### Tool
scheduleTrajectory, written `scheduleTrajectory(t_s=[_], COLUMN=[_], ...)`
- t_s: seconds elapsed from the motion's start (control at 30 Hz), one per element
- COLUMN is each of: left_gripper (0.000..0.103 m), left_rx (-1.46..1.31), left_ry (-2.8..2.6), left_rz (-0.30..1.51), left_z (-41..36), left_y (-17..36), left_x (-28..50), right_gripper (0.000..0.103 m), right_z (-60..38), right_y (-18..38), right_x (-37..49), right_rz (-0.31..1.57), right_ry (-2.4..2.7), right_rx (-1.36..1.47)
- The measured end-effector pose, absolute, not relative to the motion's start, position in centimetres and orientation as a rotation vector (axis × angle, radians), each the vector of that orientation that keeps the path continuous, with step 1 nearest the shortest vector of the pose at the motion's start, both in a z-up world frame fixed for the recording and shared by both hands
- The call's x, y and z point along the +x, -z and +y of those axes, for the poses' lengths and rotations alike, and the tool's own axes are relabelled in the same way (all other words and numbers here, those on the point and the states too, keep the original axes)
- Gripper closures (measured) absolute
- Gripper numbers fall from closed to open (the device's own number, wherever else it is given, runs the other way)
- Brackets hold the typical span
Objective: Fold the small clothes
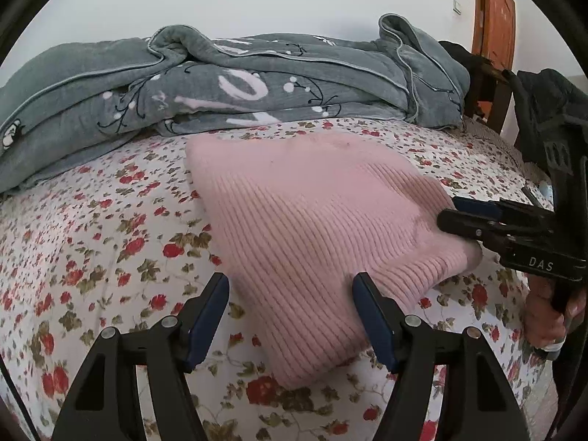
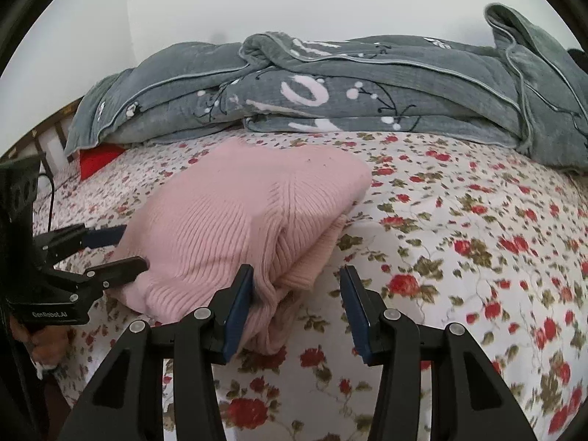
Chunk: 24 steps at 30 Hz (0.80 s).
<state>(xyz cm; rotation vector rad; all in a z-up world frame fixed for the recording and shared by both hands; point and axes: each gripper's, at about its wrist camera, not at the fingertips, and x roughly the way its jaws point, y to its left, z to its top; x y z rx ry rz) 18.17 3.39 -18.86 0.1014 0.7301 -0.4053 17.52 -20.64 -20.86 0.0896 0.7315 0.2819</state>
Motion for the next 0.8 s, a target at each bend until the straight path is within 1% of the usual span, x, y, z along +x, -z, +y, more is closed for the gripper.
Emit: scheduleTrajectory(t_s=[0.17,0.23,0.33,0.43,0.5,0.53,0.6,0.63,0.67,0.8], left_gripper=[0.035,0.035,0.035,0.035,0.035,0.035,0.035,0.035,0.033,0.034], left_rx=[0.078,0.047,-0.002,0.031,0.068,0.07,0.059,0.045,0.027,-0.038], left_ry=[0.417,0.422,0.437,0.427,0.4,0.399,0.401,0.4,0.398,0.401], left_rz=[0.74,0.756,0.76,0.733,0.747,0.749,0.755,0.762,0.773,0.798], left_z=[3.9,4.3,5.1,5.1,4.6,4.4,4.4,4.5,4.7,5.4], left_y=[19.1,19.5,19.3,18.7,18.9,19.0,19.2,19.3,19.4,19.2], left_x=[17.4,17.4,17.1,16.3,16.4,16.5,16.6,16.7,16.9,16.7], right_gripper=[0.057,0.057,0.058,0.058,0.058,0.06,0.071,0.087,0.096,0.097], right_z=[-21.1,-21.1,-21.7,-21.9,-21.8,-21.7,-21.1,-20.7,-20.3,-21.4], right_y=[21.2,21.5,21.0,19.9,19.7,19.8,20.4,20.8,21.4,21.1], right_x=[16.6,16.6,16.1,15.5,15.7,15.9,16.5,16.7,16.9,15.8], right_rz=[0.731,0.751,0.733,0.683,0.671,0.676,0.701,0.717,0.731,0.676], right_ry=[-0.294,-0.277,-0.28,-0.282,-0.326,-0.339,-0.358,-0.37,-0.366,-0.32], right_rx=[0.129,0.131,0.18,0.195,0.224,0.235,0.241,0.237,0.218,0.25])
